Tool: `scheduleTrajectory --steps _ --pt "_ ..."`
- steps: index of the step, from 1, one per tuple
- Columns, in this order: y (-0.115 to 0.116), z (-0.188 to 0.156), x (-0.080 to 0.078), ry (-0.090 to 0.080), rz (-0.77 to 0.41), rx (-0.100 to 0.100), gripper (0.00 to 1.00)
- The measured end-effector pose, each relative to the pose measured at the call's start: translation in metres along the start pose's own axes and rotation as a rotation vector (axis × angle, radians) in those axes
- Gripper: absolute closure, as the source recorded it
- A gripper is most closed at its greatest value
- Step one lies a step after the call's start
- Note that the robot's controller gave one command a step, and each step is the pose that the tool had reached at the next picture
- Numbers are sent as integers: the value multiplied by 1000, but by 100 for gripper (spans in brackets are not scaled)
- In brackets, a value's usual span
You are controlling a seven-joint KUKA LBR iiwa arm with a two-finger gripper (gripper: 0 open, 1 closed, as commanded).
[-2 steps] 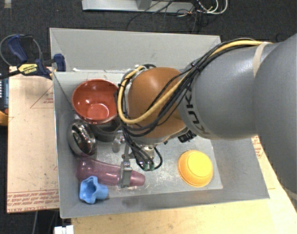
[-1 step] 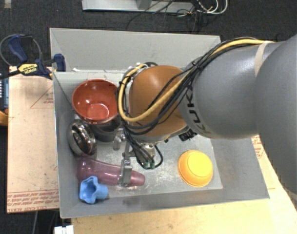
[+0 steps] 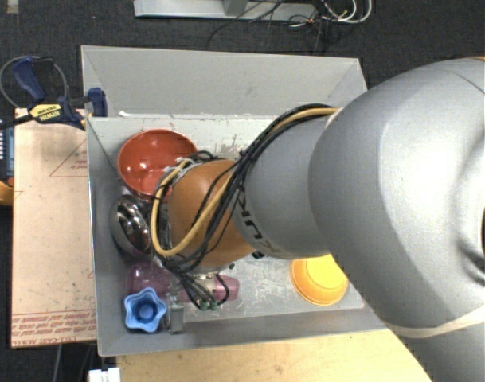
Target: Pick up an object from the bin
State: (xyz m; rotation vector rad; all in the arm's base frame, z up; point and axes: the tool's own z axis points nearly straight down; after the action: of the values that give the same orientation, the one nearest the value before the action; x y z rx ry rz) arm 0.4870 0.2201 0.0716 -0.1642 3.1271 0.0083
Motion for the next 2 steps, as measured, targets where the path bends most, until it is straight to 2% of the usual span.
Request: scheduleTrajectory --steps 1,2 --pt "12 -75 5 -2 50 0 0" --pt "-15 -28 -11 9 -67 3 0"
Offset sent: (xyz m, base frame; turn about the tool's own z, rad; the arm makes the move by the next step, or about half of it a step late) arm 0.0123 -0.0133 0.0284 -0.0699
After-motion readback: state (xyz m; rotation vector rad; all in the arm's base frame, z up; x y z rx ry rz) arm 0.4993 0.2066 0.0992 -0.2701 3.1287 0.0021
